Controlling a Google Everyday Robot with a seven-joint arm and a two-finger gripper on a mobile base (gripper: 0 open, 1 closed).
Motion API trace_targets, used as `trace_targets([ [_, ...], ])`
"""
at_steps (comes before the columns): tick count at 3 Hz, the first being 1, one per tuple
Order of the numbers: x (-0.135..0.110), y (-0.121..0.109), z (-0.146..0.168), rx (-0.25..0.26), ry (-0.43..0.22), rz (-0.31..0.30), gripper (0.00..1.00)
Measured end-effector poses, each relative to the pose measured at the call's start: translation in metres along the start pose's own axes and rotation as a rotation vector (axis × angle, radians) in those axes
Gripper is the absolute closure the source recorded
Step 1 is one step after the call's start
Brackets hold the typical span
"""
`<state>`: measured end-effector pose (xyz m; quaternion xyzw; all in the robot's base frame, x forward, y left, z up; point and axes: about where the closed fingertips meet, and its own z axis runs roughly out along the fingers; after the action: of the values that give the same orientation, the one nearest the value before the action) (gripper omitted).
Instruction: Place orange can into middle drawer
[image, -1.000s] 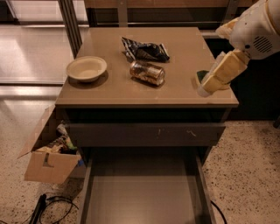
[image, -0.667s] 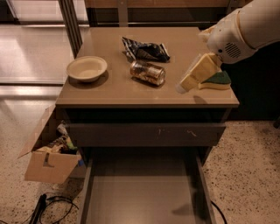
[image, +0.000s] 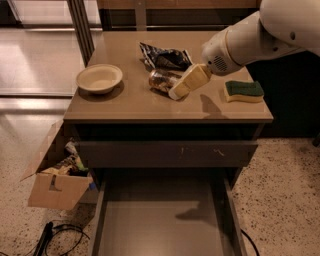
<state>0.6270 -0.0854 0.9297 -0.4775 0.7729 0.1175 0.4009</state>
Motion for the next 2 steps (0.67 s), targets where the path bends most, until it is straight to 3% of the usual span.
trace_targets([
  [2, -0.002, -0.017, 0.048, -0.007, 0.057, -0.033, 0.0],
])
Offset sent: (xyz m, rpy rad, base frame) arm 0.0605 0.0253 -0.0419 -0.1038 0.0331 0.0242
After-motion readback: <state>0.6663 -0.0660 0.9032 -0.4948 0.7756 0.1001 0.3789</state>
